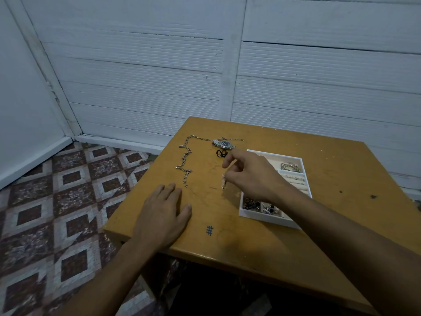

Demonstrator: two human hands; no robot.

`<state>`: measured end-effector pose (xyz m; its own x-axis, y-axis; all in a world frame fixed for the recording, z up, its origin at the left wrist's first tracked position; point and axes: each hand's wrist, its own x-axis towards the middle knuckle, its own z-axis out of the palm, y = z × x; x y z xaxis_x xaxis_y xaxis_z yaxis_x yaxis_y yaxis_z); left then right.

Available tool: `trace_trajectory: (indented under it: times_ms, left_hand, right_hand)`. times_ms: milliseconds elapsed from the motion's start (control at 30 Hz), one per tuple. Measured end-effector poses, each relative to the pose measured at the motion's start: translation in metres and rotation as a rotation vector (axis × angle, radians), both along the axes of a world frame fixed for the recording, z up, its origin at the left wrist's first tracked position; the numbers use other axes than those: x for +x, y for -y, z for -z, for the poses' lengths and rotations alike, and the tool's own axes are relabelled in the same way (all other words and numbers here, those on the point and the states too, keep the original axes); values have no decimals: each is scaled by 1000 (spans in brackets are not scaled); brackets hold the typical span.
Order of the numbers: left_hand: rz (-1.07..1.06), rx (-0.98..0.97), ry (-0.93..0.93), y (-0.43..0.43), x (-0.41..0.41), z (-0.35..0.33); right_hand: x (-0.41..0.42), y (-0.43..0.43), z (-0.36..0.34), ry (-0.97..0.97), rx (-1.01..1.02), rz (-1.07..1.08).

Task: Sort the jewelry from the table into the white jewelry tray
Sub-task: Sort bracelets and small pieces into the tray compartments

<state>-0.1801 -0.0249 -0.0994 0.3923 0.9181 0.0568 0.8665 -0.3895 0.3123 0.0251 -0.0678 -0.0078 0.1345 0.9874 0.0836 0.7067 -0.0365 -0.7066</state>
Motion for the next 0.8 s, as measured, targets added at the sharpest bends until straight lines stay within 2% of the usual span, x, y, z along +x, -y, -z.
trace_trajectory:
  times_ms: [200,433,500,667,733,800]
  left_hand:
    - [-12,-13,66,-1,2,-3]
    - [-15,26,461,-2,27,-29]
    - [-34,-94,682,0,41,-40]
    - [-155,-698,1365,8,74,-61]
    - [-145,-825,1492,12,83,-64]
    - [-103,-897,1536,14,90,-66]
  right_hand:
    - [4,2,-15,76,-6,-46]
    - [7,3,-24,122,2,-76]
    - [8,2,-28,143,10,-87]
    - [11,4,-40,136,34,-104]
    - [13,5,-42,145,41,-113]
    - [15,6,-42,145,45,-113]
